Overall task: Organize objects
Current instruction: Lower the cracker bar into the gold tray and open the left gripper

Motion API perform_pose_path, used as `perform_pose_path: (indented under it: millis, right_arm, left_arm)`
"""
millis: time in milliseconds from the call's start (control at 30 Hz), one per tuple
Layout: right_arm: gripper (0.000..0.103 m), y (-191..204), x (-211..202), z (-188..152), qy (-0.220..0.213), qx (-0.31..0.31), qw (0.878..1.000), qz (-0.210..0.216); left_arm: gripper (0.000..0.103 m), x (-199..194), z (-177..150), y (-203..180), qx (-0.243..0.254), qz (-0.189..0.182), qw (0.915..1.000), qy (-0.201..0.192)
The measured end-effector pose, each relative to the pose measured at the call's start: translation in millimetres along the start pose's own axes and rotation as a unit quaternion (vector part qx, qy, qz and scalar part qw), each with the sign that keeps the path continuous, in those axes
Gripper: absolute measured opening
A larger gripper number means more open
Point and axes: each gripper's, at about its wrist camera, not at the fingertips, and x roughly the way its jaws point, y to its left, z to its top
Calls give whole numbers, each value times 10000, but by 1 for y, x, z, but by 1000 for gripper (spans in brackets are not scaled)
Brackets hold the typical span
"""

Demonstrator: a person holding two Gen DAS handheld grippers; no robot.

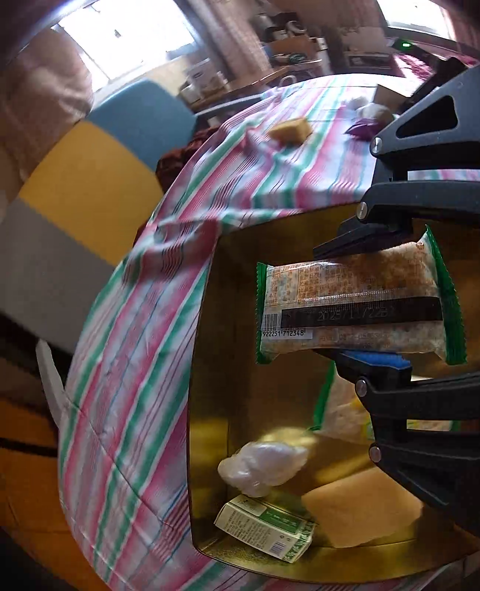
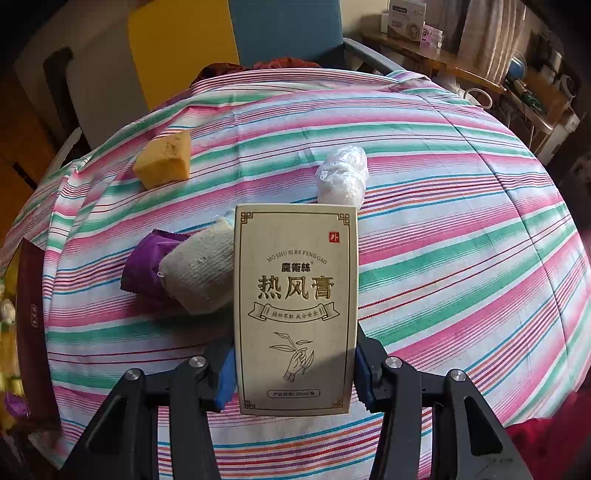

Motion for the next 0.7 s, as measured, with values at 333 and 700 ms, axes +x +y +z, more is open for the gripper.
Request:
perform_pose_path:
  millis: [333,700]
  right_arm:
    - [51,-1,1,0,-6,-14,10000,1]
    - [51,0,2,0,12,-35,10000,-37]
  left_arm:
    - [43,47,24,33,-548,438,9975,49]
    - [46,8,17,28,-81,739,9961,-483]
